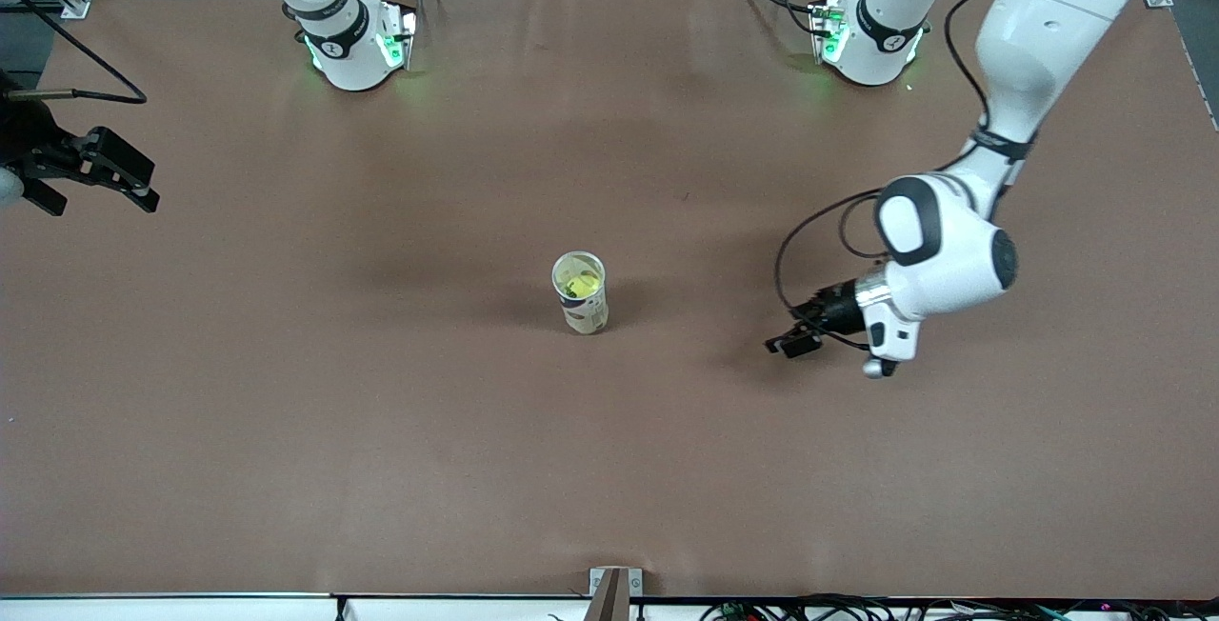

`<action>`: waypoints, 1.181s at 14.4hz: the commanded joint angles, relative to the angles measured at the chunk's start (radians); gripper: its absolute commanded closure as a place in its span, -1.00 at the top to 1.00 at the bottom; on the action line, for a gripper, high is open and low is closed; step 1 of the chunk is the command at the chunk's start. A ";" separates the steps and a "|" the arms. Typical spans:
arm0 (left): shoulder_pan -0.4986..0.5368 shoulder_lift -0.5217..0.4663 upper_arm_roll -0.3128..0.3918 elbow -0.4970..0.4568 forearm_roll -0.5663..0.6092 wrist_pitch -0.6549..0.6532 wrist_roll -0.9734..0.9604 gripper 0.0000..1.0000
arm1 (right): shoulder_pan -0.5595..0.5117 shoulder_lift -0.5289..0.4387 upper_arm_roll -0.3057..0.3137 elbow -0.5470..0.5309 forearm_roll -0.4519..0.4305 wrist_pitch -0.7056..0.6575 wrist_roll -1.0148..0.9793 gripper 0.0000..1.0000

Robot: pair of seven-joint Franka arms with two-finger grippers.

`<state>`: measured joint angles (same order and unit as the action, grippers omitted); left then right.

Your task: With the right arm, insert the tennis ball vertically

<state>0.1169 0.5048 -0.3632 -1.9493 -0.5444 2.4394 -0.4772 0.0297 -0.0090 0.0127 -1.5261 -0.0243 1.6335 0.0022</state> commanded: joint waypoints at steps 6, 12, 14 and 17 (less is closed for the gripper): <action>-0.008 -0.156 0.109 0.085 0.363 -0.202 -0.040 1.00 | 0.004 0.007 0.000 0.015 -0.008 -0.003 -0.004 1.00; 0.032 -0.192 0.104 0.299 0.569 -0.551 0.026 1.00 | 0.004 0.007 0.000 0.015 -0.008 0.002 -0.004 1.00; 0.035 -0.235 0.102 0.299 0.566 -0.554 0.080 1.00 | 0.004 0.007 0.001 0.015 -0.006 0.002 -0.004 1.00; 0.049 -0.273 0.096 0.323 0.554 -0.606 0.262 1.00 | 0.004 0.007 0.001 0.015 -0.006 0.002 -0.004 1.00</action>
<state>0.1512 0.2664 -0.2558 -1.6366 0.0084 1.8799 -0.3116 0.0298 -0.0088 0.0137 -1.5257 -0.0243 1.6362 0.0022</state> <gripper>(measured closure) 0.000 0.000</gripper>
